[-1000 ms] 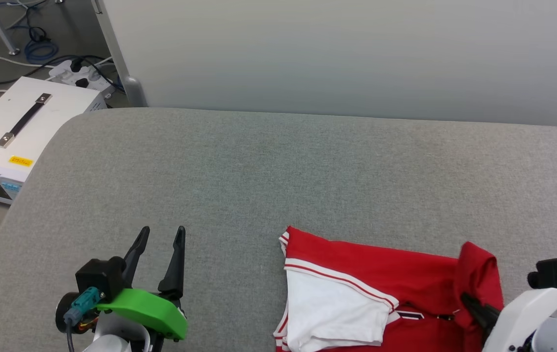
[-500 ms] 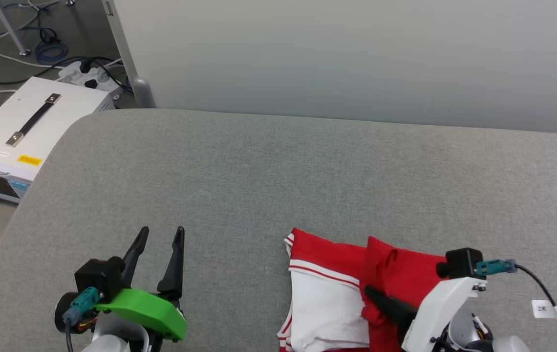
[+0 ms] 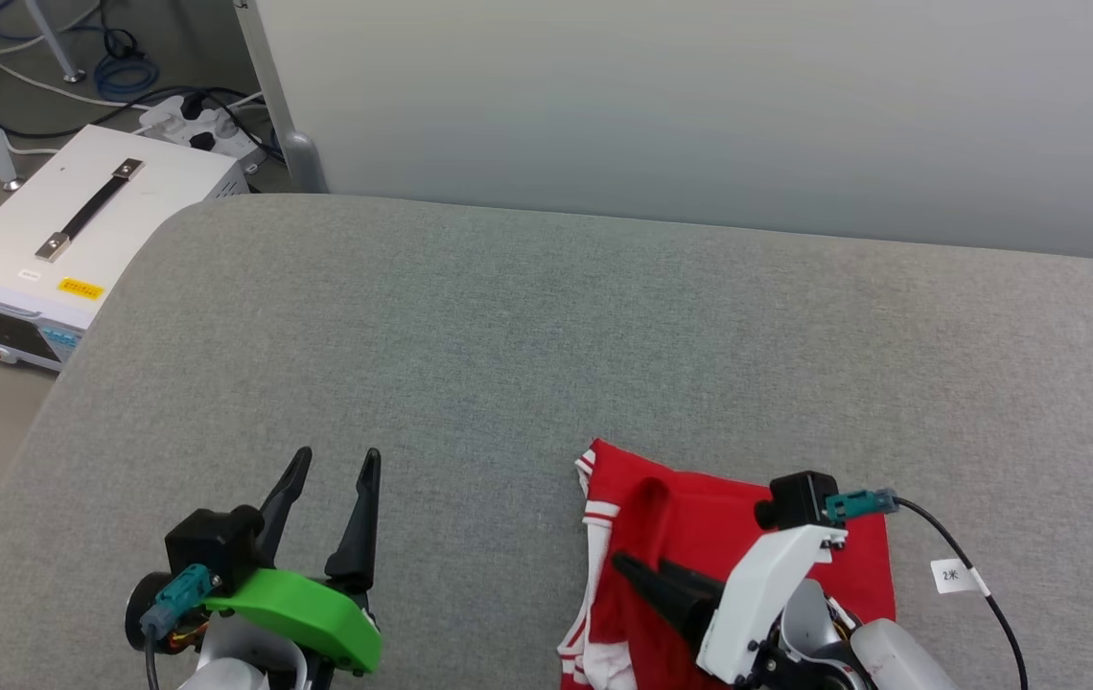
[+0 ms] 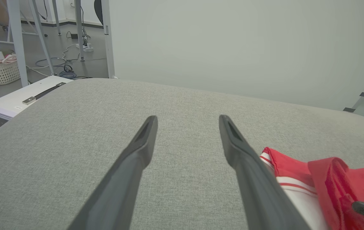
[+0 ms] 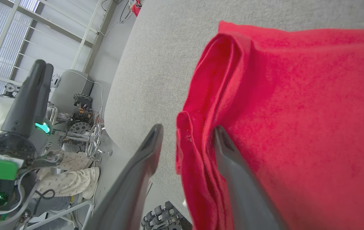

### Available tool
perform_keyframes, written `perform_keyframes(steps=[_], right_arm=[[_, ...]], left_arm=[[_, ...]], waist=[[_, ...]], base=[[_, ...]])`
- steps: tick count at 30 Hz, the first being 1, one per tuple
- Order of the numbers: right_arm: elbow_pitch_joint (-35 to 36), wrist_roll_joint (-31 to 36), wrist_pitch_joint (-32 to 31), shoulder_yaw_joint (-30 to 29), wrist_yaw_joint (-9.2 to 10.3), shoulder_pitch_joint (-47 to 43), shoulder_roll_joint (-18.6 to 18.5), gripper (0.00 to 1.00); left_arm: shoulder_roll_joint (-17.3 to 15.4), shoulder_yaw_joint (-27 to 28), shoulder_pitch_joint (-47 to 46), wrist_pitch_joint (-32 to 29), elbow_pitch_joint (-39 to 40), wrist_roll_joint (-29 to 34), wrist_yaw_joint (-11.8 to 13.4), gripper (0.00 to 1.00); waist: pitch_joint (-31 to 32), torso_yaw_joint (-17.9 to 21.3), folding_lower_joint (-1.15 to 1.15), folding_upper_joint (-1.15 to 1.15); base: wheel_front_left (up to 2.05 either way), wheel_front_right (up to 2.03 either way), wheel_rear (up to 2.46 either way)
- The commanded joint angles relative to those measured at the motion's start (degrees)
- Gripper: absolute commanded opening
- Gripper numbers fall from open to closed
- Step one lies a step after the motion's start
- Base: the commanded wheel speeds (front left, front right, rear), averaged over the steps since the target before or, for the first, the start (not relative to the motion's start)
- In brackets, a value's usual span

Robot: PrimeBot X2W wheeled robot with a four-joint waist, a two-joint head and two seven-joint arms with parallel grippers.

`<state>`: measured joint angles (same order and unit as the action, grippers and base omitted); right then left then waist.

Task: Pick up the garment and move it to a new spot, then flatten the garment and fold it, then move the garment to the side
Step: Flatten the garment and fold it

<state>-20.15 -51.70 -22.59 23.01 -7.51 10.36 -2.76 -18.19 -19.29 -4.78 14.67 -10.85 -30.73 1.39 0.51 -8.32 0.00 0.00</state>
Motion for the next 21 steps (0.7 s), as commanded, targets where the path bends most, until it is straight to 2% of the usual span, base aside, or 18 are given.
perform_keyframes(steps=[1, 8, 11, 16, 19, 21], right_arm=[[-0.5, -1.2, 1.5, 1.0, 0.02, 1.5, -0.1, 1.00], [-1.0, -5.2, 4.6, 5.6, 0.02, 4.0, -0.1, 1.00], [-0.2, -3.9, 5.4, 5.8, 0.02, 5.0, -0.1, 1.00], [1.9, 9.4, 7.7, 2.6, 0.02, 6.9, -1.6, 1.00], [4.4, 19.8, 10.5, 0.5, 0.02, 8.1, -6.3, 1.00], [5.9, 24.1, 12.7, -1.9, 0.02, 8.0, -8.5, 1.00]], left_arm=[[0.2, -0.1, -0.6, 0.3, -0.2, 0.2, -0.3, 1.00], [0.2, 0.4, -0.7, 0.3, -0.3, 0.3, -0.3, 1.00], [0.5, 0.5, -0.7, 0.3, -0.1, 0.5, -0.3, 1.00], [0.9, 1.2, -0.3, 0.3, 0.8, 0.9, -0.4, 1.00], [1.2, 1.8, 0.0, 0.3, 1.5, 1.3, -0.5, 1.00], [1.6, 2.3, 0.1, 0.3, 2.0, 1.5, -0.7, 1.00]], waist=[[-0.2, -0.2, 0.00, 0.00], [-0.3, 0.1, 0.00, 0.00], [-0.1, 0.4, 0.00, 0.00], [0.4, 1.4, 0.00, 0.00], [0.5, 2.1, 0.00, 0.00], [0.6, 2.5, 0.00, 0.00]], base=[[0.00, 0.00, 0.00], [0.00, 0.00, 0.00], [0.00, 0.00, 0.00], [0.00, 0.00, 0.00], [0.00, 0.00, 0.00], [0.00, 0.00, 0.00]])
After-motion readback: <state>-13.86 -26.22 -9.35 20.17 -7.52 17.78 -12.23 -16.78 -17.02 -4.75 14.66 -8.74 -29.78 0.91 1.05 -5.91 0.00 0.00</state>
